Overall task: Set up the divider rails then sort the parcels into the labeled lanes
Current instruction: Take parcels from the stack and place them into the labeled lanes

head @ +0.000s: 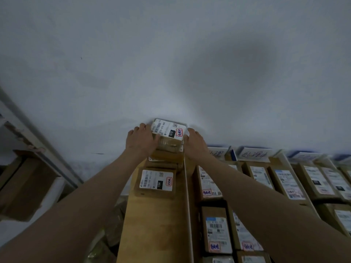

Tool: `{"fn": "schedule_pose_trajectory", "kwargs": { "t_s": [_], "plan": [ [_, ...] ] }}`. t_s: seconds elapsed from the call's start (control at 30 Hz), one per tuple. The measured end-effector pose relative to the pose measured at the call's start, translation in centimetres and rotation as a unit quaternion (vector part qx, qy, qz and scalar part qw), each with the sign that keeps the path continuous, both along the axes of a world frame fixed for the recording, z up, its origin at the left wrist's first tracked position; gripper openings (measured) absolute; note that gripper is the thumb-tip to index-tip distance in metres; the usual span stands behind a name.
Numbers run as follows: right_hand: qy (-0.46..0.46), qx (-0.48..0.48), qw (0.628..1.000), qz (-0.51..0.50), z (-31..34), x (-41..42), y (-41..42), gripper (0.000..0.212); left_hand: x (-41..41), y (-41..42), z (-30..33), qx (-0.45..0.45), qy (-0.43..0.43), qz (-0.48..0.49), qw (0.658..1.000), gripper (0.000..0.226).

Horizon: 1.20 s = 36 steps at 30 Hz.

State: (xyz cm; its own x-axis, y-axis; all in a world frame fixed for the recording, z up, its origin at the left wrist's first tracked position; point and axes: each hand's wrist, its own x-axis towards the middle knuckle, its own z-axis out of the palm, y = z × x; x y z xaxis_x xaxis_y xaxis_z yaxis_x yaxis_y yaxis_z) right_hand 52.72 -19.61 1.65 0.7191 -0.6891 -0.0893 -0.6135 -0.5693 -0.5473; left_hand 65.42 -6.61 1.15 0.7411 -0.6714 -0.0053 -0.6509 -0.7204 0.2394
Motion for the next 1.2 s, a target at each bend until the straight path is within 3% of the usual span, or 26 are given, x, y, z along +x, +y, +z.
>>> {"fn": "schedule_pose_trajectory", "kwargs": {
  "t_s": [0.07,0.17,0.33,0.43,0.53,0.6,0.7,0.8,0.9,1.03,1.2],
  "plan": [
    [-0.008,0.024,1.000,0.000,-1.1,1.2,-0.4,0.026,0.0,-0.6,-1.2,-0.021,0.033,0.012,0.999,0.062],
    [-0.034,0.070,0.997,-0.025,-2.6,2.1,-0.3,0.030,-0.6,-1.0,-3.0,-0.087,0.100,0.027,0.991,0.066],
    [-0.108,0.129,0.981,-0.095,-1.5,1.1,0.3,0.024,-2.3,-0.6,-2.8,-0.230,0.204,0.090,0.947,0.065],
    [-0.185,0.243,0.939,-0.159,0.5,-1.4,2.0,0.018,-4.1,0.7,-2.1,-0.312,0.230,0.118,0.914,0.062],
    [-0.173,0.355,0.908,-0.140,1.6,-4.9,3.8,0.023,-5.6,2.4,-1.7,-0.342,0.228,0.095,0.907,0.060],
    [-0.132,0.389,0.905,-0.110,1.5,-6.9,5.0,0.035,-6.5,3.6,-1.3,-0.321,0.221,0.052,0.919,0.060],
    [-0.088,0.388,0.913,-0.095,0.7,-9.2,6.4,0.031,-7.6,5.2,-0.7,-0.259,0.250,-0.001,0.933,0.059],
    [-0.065,0.396,0.912,-0.087,0.3,-11.4,7.9,0.036,-9.2,7.0,0.2,-0.219,0.284,-0.039,0.933,0.060],
    [-0.063,0.401,0.911,-0.070,0.2,-13.5,9.4,0.029,-11.5,8.9,1.3,-0.202,0.309,-0.068,0.927,0.066],
    [-0.051,0.363,0.925,-0.098,-0.1,-15.5,10.9,0.031,-13.7,11.3,-1.0,-0.167,0.273,-0.040,0.946,0.080],
    [-0.037,0.327,0.935,-0.129,0.6,-19.1,11.3,0.033,-19.9,14.1,1.6,0.012,0.134,-0.053,0.989,0.055]
  ]
}}
